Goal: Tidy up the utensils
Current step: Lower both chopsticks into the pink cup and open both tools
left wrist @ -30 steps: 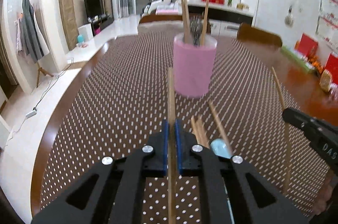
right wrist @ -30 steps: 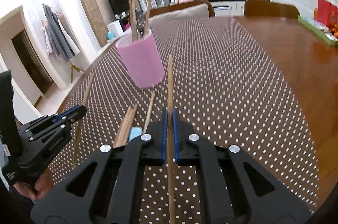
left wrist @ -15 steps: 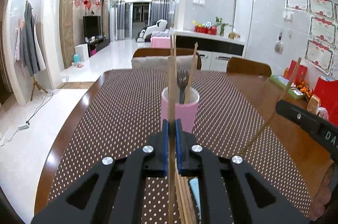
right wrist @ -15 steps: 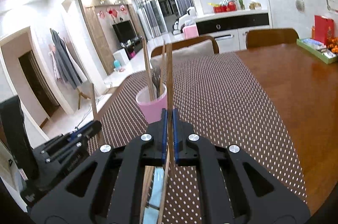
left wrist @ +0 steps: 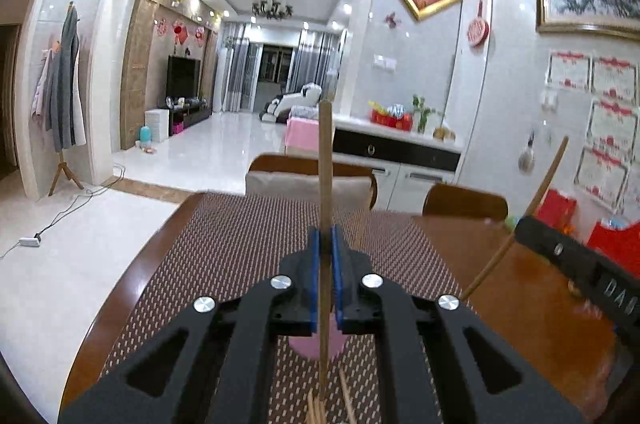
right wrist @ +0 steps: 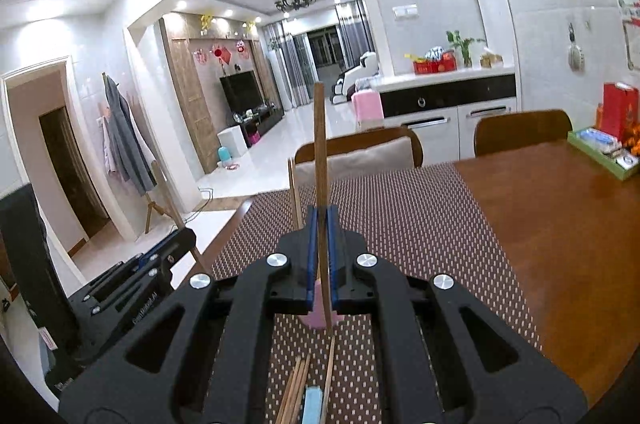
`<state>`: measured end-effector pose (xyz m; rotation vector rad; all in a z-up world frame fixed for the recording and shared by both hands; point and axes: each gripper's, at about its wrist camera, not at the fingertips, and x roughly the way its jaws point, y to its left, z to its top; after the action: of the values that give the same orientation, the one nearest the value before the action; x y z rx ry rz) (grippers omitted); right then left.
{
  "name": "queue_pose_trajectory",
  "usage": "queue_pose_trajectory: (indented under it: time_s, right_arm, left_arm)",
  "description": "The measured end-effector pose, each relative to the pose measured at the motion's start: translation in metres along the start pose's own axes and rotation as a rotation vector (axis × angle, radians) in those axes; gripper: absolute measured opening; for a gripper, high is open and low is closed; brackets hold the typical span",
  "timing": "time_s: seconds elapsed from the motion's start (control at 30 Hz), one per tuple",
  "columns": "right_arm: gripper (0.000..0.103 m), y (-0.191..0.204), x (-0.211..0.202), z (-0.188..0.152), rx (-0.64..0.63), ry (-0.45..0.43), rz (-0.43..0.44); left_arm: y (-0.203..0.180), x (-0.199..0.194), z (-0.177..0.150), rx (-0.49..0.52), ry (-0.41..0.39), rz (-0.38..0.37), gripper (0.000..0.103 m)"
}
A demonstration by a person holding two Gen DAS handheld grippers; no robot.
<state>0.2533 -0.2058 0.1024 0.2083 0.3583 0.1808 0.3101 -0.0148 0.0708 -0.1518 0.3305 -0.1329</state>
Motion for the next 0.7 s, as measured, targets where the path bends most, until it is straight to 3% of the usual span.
queue_pose_trajectory:
  time_s: [0.23, 0.43, 0.57, 0.7]
  right_arm:
    - [0.005, 0.002, 0.030, 0.022, -0.001, -0.032, 0.015]
    - [0.005, 0.003, 0.071, 0.029, -0.004, -0.014, 0.035]
    - [0.005, 0.000, 0.106, 0.017, -0.002, 0.052, 0.037]
    - [0.005, -0.009, 0.145, -0.004, 0.015, 0.156, 0.021]
  left_arm:
    - [-0.005, 0.009, 0.042, -0.017, -0.130, 0.026, 0.006]
    - [-0.020, 0.033, 0.055, 0.042, -0.196, 0.064, 0.006]
    - [-0.023, 0.063, 0.044, 0.078, -0.165, 0.098, 0.006]
    - [-0.018, 0.104, 0.025, 0.087, -0.049, 0.100, 0.007]
